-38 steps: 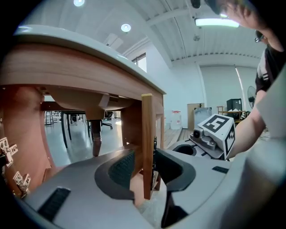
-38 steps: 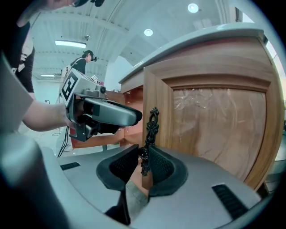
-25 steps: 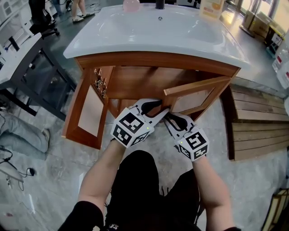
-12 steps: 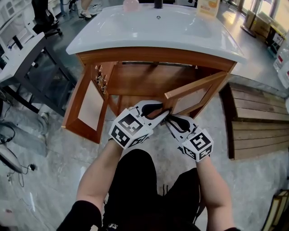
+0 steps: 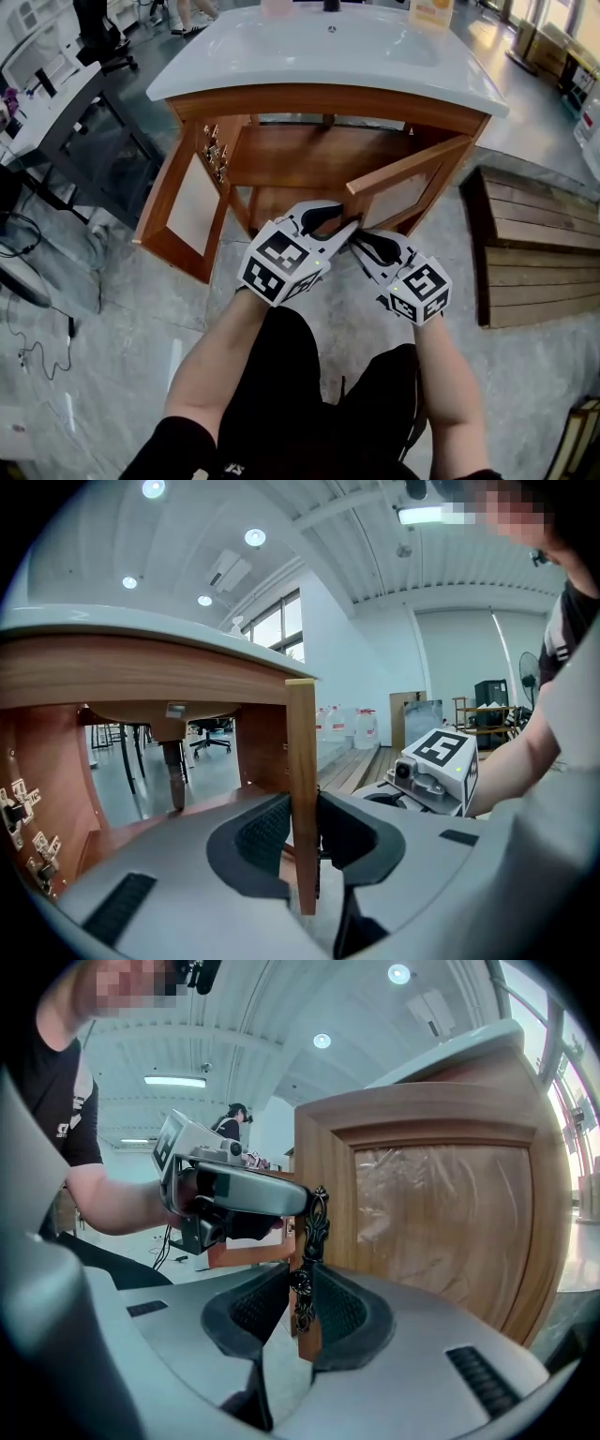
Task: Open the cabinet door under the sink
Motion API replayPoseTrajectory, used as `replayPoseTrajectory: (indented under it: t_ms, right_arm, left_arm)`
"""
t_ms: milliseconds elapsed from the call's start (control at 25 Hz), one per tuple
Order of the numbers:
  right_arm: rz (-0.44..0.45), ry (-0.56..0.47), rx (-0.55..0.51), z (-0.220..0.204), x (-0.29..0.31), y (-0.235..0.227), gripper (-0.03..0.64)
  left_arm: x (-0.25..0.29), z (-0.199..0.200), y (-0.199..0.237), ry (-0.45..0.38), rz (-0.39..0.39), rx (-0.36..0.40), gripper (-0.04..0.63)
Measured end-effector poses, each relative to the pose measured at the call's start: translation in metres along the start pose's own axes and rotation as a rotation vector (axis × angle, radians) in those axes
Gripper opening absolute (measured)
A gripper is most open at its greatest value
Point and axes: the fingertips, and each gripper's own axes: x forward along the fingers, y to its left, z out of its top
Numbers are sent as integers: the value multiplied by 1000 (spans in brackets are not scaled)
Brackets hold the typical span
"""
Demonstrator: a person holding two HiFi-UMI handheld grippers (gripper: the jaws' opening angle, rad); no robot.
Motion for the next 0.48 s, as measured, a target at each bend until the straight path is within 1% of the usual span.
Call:
replayPoseTrajectory:
  t_ms: [160,280,480]
  right_arm:
    - [19,-6,1,-3,-6,2,91]
    - [28,-2,-1,-5,-9,3,92]
    - [46,0,-14,-7,-16,5,91]
  left_arm:
    - [1,-1,-7,11,11,17,112]
    - [1,-2,-10,7,12,14,114]
    - [2,-2,-18,4,-16,17,110]
